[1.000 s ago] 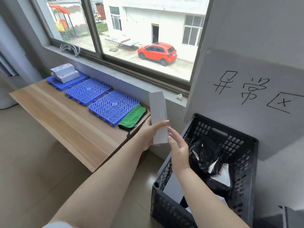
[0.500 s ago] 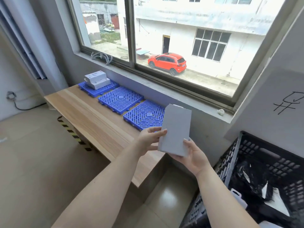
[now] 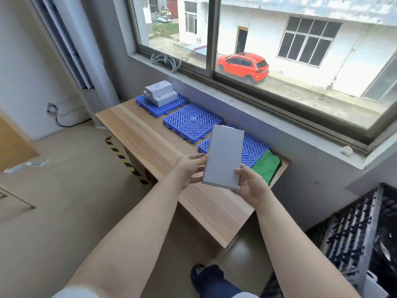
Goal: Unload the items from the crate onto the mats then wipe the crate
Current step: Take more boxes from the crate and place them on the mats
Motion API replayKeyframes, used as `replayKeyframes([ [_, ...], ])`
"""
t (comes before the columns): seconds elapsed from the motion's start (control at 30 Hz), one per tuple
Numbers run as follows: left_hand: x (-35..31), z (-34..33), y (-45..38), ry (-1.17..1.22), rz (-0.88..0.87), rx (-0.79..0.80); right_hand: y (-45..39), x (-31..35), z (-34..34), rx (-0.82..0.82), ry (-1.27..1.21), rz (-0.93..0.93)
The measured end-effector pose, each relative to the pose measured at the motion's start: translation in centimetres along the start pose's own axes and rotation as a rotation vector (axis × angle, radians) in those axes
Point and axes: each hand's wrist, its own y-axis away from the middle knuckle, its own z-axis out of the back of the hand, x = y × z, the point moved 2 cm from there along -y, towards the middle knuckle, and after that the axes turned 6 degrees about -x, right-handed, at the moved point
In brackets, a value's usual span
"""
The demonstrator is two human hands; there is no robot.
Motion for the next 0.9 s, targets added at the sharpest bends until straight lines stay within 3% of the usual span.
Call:
replayKeyframes([
  [0.3, -3.3, 7.1, -6.8, 0.084, -0.024, -0.071, -8.8, -0.3, -7.3, 0.093, 0.002, 0.021],
  [0.63, -9.4, 13.1, -19.9, 0.014, -0.006, -0.02, -21.6, 0.2, -16.0, -0.019, 0.085, 0.031],
  [0.9, -14.4, 16.2, -28.7, 0.136, -0.009, -0.043, -29.1, 2.1, -22.2, -0.072, 0.065, 0.079],
])
